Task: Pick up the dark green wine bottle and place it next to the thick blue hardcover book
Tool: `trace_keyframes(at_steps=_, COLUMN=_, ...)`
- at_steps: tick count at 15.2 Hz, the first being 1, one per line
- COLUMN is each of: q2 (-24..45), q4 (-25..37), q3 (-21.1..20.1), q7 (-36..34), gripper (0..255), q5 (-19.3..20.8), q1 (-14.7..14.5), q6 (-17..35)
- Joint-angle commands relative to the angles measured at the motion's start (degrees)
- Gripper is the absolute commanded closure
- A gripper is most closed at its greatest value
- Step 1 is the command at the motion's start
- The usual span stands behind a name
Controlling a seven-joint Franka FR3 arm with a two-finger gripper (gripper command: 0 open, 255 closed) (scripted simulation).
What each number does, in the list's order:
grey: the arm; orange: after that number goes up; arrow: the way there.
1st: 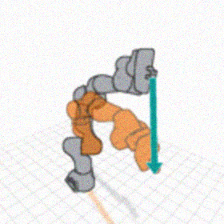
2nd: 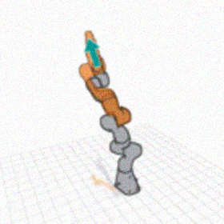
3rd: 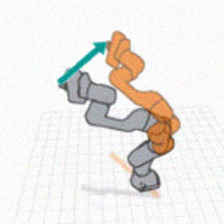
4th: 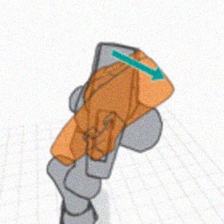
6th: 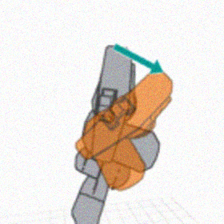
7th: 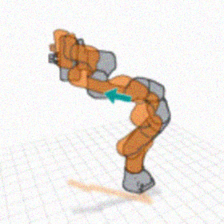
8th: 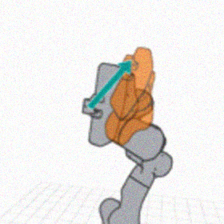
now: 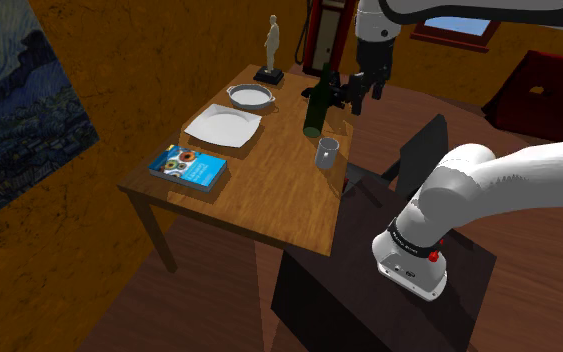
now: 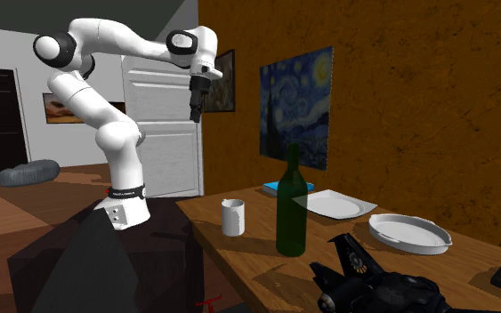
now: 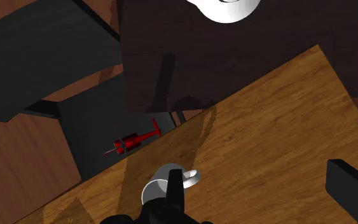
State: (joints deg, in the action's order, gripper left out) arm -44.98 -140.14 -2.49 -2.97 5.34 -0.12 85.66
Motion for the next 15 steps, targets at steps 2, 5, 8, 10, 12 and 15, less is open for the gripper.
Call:
trace_keyframes(at_steps=2, q2=1.6, q4=0.6, q3=0.9, q7=0.7, gripper=0, q5=0.6, q1=0.5, q6=1.3)
trace_keyframes(at_steps=5, q2=6.7, q4=2.9, q3=3.3, q7=2.6, gripper=0, q5=2.3, q1=1.7, q6=5.2)
trace_keyframes(at_steps=8, q2=11.9, q4=5.7, q3=5.7, q7=4.5, gripper=0, q5=3.4, q1=2.8, q6=8.6)
trace_keyframes(at_steps=10, q2=15.6, q4=8.0, q3=7.2, q7=5.8, gripper=0, q5=3.9, q1=3.4, q6=10.7)
trace_keyframes(at_steps=12, q2=19.3, q4=10.5, q3=8.7, q7=7.1, gripper=0, q5=4.1, q1=4.0, q6=12.6)
trace_keyframes(at_steps=15, q2=24.9, q4=14.7, q3=10.8, q7=9.2, gripper=0, q5=4.0, q1=4.7, q6=15.0)
